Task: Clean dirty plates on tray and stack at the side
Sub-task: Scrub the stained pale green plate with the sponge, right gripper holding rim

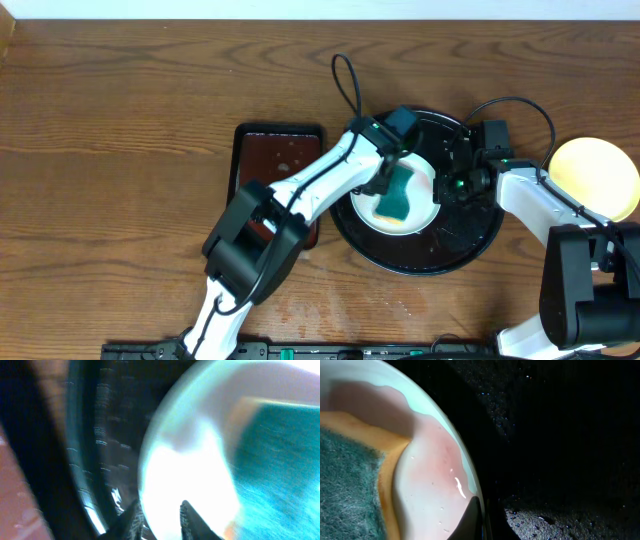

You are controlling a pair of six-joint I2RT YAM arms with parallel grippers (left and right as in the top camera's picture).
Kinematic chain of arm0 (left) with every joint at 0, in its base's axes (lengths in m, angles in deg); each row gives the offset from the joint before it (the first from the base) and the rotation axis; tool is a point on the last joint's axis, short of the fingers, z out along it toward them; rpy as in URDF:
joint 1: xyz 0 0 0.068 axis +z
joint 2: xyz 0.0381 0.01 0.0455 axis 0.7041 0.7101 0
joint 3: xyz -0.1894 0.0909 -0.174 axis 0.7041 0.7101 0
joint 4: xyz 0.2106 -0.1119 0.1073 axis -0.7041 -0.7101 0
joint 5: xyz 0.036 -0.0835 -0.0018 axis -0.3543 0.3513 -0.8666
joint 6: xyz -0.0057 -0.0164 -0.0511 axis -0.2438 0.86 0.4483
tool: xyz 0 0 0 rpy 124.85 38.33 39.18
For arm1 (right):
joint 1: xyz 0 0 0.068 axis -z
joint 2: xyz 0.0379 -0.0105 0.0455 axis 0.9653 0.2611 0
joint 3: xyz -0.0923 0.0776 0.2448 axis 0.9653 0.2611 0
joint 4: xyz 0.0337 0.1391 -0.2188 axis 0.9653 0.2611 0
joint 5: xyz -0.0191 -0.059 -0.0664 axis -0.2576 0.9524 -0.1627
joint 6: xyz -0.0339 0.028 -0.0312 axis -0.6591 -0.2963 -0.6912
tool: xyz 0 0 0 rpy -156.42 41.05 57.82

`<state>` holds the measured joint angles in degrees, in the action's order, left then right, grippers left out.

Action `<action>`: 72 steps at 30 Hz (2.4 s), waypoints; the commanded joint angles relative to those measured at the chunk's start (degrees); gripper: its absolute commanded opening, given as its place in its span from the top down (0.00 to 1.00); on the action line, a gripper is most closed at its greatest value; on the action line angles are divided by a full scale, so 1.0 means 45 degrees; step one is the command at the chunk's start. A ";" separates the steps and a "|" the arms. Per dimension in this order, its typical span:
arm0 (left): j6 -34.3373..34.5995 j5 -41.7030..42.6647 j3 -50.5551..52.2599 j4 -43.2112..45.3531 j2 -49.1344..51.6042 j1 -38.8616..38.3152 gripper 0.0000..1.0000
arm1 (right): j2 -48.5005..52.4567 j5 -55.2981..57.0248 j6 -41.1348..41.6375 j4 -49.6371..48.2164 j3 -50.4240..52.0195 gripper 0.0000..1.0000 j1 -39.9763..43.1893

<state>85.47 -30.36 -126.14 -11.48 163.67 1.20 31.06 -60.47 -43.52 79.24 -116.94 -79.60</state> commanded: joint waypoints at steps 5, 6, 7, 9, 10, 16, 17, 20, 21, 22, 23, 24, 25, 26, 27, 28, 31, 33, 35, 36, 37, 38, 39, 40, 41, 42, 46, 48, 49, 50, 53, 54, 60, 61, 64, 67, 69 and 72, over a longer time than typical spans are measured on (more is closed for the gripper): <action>-0.0058 0.3376 -0.0223 0.0622 -0.0583 -0.0287 0.45 | 0.0165 0.0549 0.0078 0.0107 0.0107 0.99 -0.0053; -0.0053 0.3541 -0.0199 0.0763 -0.0578 -0.0287 0.45 | 0.0165 0.0549 0.0078 0.0107 0.0107 0.99 -0.0053; 0.0073 0.3541 -0.0121 0.0918 -0.0578 -0.0287 0.45 | 0.0165 0.0549 0.0078 0.0107 0.0107 0.99 -0.0053; 0.0330 0.3536 0.0107 0.1268 -0.0573 -0.0282 0.44 | 0.0165 0.0549 0.0078 0.0117 0.0107 0.99 -0.0053; 0.0457 0.3546 0.0296 0.1535 -0.0568 -0.0282 0.44 | 0.0165 0.0549 0.0078 0.0117 0.0107 0.99 -0.0053; 0.0622 0.4736 0.1914 0.3555 -0.0486 -0.0301 0.46 | 0.0165 0.0549 0.0078 0.0107 0.0107 0.99 -0.0053; 0.0661 0.4716 0.2161 0.3648 -0.0452 -0.0321 0.50 | 0.0165 0.0549 0.0083 0.0112 0.0107 0.99 -0.0053; 0.0661 0.4716 0.2710 0.3769 -0.0282 -0.0321 0.77 | 0.0165 0.0549 0.0083 0.0117 0.0107 0.99 -0.0053; 0.0656 0.4716 0.2803 0.3813 -0.0204 -0.0316 0.89 | 0.0165 0.0549 0.0083 0.0117 0.0107 0.99 -0.0053; 0.0651 0.4653 0.2832 0.3837 -0.0126 -0.0316 0.92 | 0.0165 0.0549 0.0083 0.0107 0.0107 0.99 -0.0053; 0.0651 0.4425 0.2832 0.3837 -0.0073 -0.0321 0.93 | 0.0165 0.0549 0.0083 0.0097 0.0107 0.99 -0.0053; 0.0646 0.4017 0.2832 0.3827 -0.0058 -0.0316 0.92 | 0.0165 0.0549 0.0083 0.0083 0.0107 0.99 -0.0053; 0.0588 0.3453 0.2827 0.3813 -0.0063 -0.0316 0.92 | 0.0165 0.0549 0.0083 0.0083 0.0107 0.99 -0.0053; 0.0408 0.2880 0.2807 0.3798 -0.0078 -0.0316 0.93 | 0.0165 0.0549 0.0083 0.0083 0.0107 0.99 -0.0053; 0.0155 0.2220 0.2759 0.3740 -0.0083 -0.0311 0.93 | 0.0165 0.0544 0.0083 0.0097 0.0107 0.99 -0.0053; -0.0063 0.1370 0.2696 0.3604 -0.0083 -0.0301 0.92 | 0.0165 0.0549 0.0083 0.0112 0.0107 0.99 -0.0053; -0.0665 -0.1923 0.2463 0.3002 -0.0083 -0.0282 0.93 | 0.0165 0.0544 0.0083 0.0160 0.0107 0.99 -0.0053; -0.1083 -0.3453 0.2297 0.2618 -0.0083 -0.0253 0.92 | 0.0165 0.0549 0.0083 0.0160 0.0107 0.99 -0.0053; -0.1457 -0.4571 0.2142 0.2336 -0.0083 -0.0175 0.93 | 0.0165 0.0549 0.0083 0.0155 0.0107 0.99 -0.0053; -0.1642 -0.4949 0.2079 0.2263 -0.0083 -0.0107 0.93 | 0.0165 0.0549 0.0083 0.0155 0.0107 0.99 -0.0053; -0.1817 -0.5197 0.2040 0.2268 -0.0083 -0.0034 0.92 | 0.0165 0.0549 0.0083 0.0155 0.0107 0.99 -0.0053; -0.1962 -0.5338 0.2006 0.2278 -0.0083 0.0053 0.92 | 0.0165 0.0549 0.0083 0.0155 0.0107 0.99 -0.0053; -0.2084 -0.5450 0.1991 0.2341 -0.0083 0.0131 0.93 | 0.0165 0.0549 0.0083 0.0160 0.0107 0.99 -0.0053; -0.2351 -0.5527 0.1991 0.2487 -0.0083 0.0219 0.93 | 0.0165 0.0549 0.0083 0.0160 0.0107 0.99 -0.0053; -0.2599 -0.5532 0.1991 0.2633 -0.0083 0.0282 0.92 | 0.0165 0.0549 0.0083 0.0160 0.0107 0.99 -0.0053; -0.2637 -0.5527 0.1991 0.2730 -0.0083 0.0321 0.92 | 0.0165 0.0549 0.0083 0.0160 0.0107 0.99 -0.0053; -0.2327 -0.3832 0.1991 0.2817 -0.0073 0.0228 0.93 | 0.0165 0.0549 0.0078 0.0160 0.0107 0.99 -0.0053; -0.1870 -0.1821 0.1996 0.2977 -0.0024 0.0219 0.92 | 0.0165 0.0549 0.0083 0.0155 0.0107 0.99 -0.0053; -0.1656 -0.0593 0.1996 0.3177 0.0024 0.0219 0.93 | 0.0165 0.0549 0.0083 0.0155 0.0107 0.99 -0.0053; -0.1472 0.0437 0.2016 0.3390 0.0107 0.0219 0.93 | 0.0165 0.0549 0.0083 0.0155 0.0107 0.99 -0.0053; -0.0918 0.3861 0.2016 0.4226 0.0500 0.0189 0.93 | 0.0165 0.0549 0.0083 0.0160 0.0107 0.99 -0.0053; -0.0763 0.4779 0.2016 0.4527 0.0690 0.0155 0.93 | 0.0165 0.0549 0.0083 0.0165 0.0107 0.99 -0.0053; -0.0782 0.7674 0.2016 0.5591 0.1302 -0.0408 0.93 | 0.0165 0.0549 0.0083 0.0151 0.0107 0.99 -0.0053; -0.0928 0.7718 0.2016 0.5581 0.1297 -0.0563 0.93 | 0.0165 0.0549 0.0083 0.0151 0.0107 0.99 -0.0053; -0.1360 0.7830 0.2016 0.5445 0.1273 -0.0996 0.93 | 0.0165 0.0549 0.0083 0.0151 0.0107 0.99 -0.0053; -0.1360 0.7815 0.2016 0.5178 0.1258 -0.1214 0.93 | 0.0165 0.0549 0.0083 0.0151 0.0107 0.99 -0.0053; -0.1341 0.7674 0.2011 0.4988 0.1229 -0.1137 0.93 | 0.0165 0.0549 0.0083 0.0155 0.0107 0.99 -0.0053; -0.0874 0.5882 0.2006 0.4250 0.1025 -0.0816 0.93 | 0.0165 0.0549 0.0083 0.0160 0.0107 0.99 -0.0053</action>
<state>79.81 -2.61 -118.73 11.82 165.66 -1.99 31.06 -60.51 -42.44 79.50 -116.98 -79.60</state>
